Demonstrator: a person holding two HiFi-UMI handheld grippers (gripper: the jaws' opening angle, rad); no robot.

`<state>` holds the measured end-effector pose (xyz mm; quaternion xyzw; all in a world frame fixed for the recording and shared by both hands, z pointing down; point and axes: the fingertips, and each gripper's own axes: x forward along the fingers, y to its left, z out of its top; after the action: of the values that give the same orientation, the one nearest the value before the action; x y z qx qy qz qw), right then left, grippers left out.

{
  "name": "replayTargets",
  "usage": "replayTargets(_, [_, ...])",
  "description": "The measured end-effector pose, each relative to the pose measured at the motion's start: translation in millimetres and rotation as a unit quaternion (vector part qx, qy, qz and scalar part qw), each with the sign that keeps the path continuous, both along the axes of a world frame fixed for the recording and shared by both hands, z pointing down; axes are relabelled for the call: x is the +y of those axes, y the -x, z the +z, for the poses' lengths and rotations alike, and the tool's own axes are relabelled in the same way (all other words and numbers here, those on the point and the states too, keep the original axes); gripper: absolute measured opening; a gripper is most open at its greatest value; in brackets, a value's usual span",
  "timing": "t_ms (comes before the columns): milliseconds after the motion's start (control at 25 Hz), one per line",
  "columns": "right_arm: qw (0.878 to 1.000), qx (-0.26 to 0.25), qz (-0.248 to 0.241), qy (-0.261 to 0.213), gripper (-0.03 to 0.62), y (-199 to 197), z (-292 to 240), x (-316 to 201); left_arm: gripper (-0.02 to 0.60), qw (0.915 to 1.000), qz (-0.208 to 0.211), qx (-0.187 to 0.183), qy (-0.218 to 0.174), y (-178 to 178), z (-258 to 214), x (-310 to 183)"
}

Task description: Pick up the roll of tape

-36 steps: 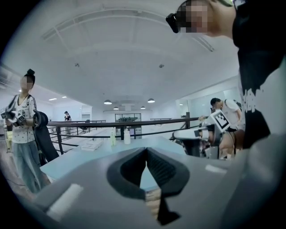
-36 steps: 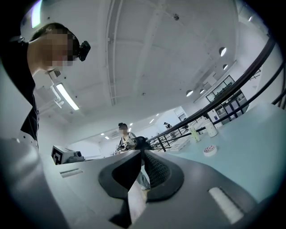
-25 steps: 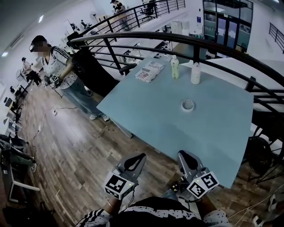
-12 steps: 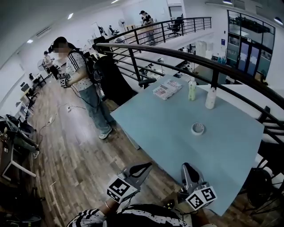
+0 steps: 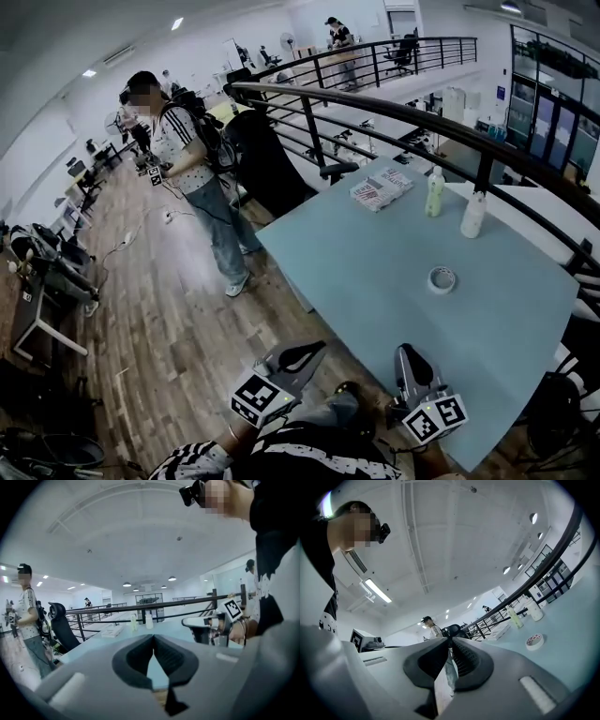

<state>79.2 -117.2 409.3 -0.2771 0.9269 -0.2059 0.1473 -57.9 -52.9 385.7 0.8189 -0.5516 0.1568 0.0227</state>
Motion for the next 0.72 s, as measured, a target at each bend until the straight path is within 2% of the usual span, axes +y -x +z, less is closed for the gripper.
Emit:
replayTargets(120, [1.000,0.005,-0.016,-0.009,0.020,11,-3,-12,0.000,0.9988,-0.023,0.041,-0.010,13,0,-11])
replayTargets(240, [1.000,0.006,-0.020,-0.019,0.020,20,-7,-31,0.000,0.9968,-0.017,0.073,-0.026,17,-2,-43])
replayTargets(360, [0.999,0.029,-0.005,-0.022,0.020,17,-11,-45,0.000,0.9962,0.006,0.076,-0.041,8,-6,-65])
replayTargets(560, [0.998,0.045,0.045,0.023,0.020,-1,-12,-74,0.000,0.9956,0.029,0.088,-0.016,7,0,-89])
replayTargets(720, [0.995,0.052,0.068,0.045,0.020,-11,4,-105,0.000,0.9950,0.031,0.093,-0.017,15,10,-112])
